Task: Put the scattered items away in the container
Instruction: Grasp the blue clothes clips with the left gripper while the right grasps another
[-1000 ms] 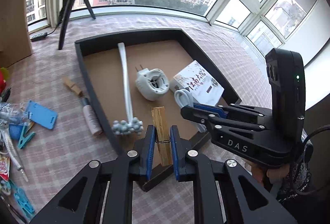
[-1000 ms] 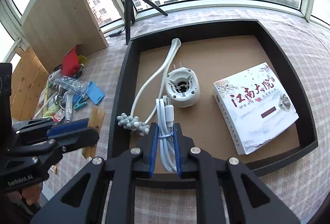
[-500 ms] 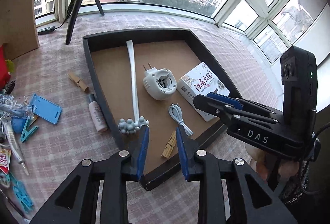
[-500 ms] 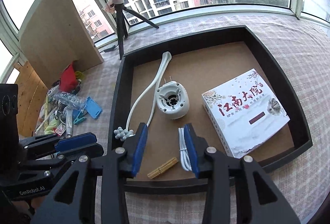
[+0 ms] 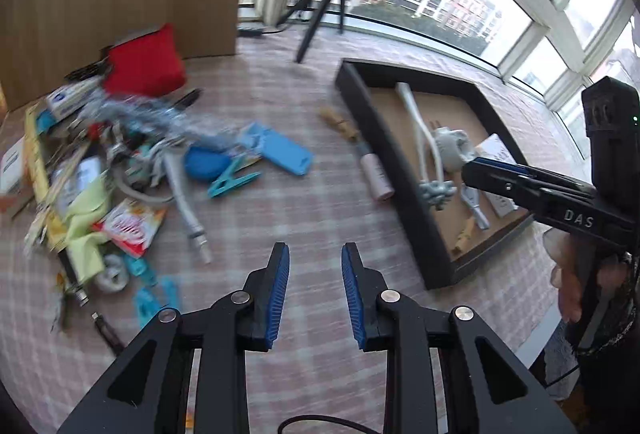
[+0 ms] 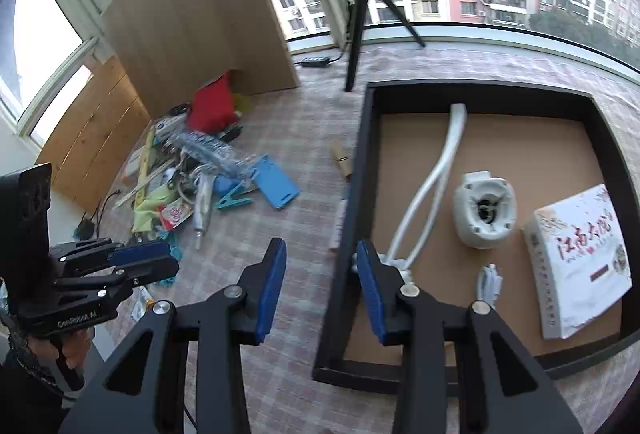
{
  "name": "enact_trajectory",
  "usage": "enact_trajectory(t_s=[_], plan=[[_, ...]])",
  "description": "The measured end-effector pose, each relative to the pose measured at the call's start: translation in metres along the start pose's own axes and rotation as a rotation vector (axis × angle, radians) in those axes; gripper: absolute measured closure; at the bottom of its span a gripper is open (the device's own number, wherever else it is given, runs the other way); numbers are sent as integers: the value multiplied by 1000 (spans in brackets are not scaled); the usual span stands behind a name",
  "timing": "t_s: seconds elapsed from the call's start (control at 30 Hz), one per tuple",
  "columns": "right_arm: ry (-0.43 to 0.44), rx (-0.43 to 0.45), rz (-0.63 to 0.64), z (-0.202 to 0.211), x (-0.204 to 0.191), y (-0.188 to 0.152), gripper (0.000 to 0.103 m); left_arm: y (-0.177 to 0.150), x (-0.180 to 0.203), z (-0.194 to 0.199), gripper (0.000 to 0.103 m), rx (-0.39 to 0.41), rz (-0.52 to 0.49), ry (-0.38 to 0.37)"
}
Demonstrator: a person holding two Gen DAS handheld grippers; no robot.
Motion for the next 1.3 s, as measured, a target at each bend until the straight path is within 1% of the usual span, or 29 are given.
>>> enact_trajectory(t_s=[0.07,0.2,0.33,0.47,0.57,0.67,0.7,0.73,0.83,1.07,1.13,1.2,1.3], plan=[[47,-34,44,-17,-25,-4,67,-16,-36,8,78,5,61,47],[135,-120,131,-59,-75,-12,67,-45,-88,15,78,-8,127,90],[203,-196,191,-101,-120,-17,68,-63,-108,9,79,-34,132,75],[186,-246,260,-131,-151,-18,69,-72,-112,3,79,-42,117,65],[202,-288,252,-146,-157,-17,69,-76,-111,-3,79,-63,91,54],[184,-312,242,-160,-158,-17,69,-73,-108,-10,79,-71,45,99],[178,-321,235,-164,-157,-17,70,-72,-108,-12,79,-74,37,102],[178,-329,222,-169,-156,-16,73,-71,-109,-15,79,-76,41,94],[186,-346,192,-178,-154,-16,74,-70,-109,-23,79,-94,32,86],[149,-375,195,-198,-159,-15,74,-69,-110,-36,79,-120,17,93],[143,-374,201,-201,-162,-13,76,-68,-111,-39,80,-125,13,97],[131,-375,218,-203,-165,-12,77,-68,-111,-41,84,-128,7,104],[115,-382,249,-204,-170,-12,82,-66,-111,-42,87,-128,5,114]])
Point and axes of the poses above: each gripper's, at about its wrist camera, not at the fingertips, and z roughly against the way its jaws point, x to its right, y to its top, the point moved 1 cm from there along -z, roughly the way its jaws point, and after that the axes turned 3 degrees about y, right-handed, at the moved point
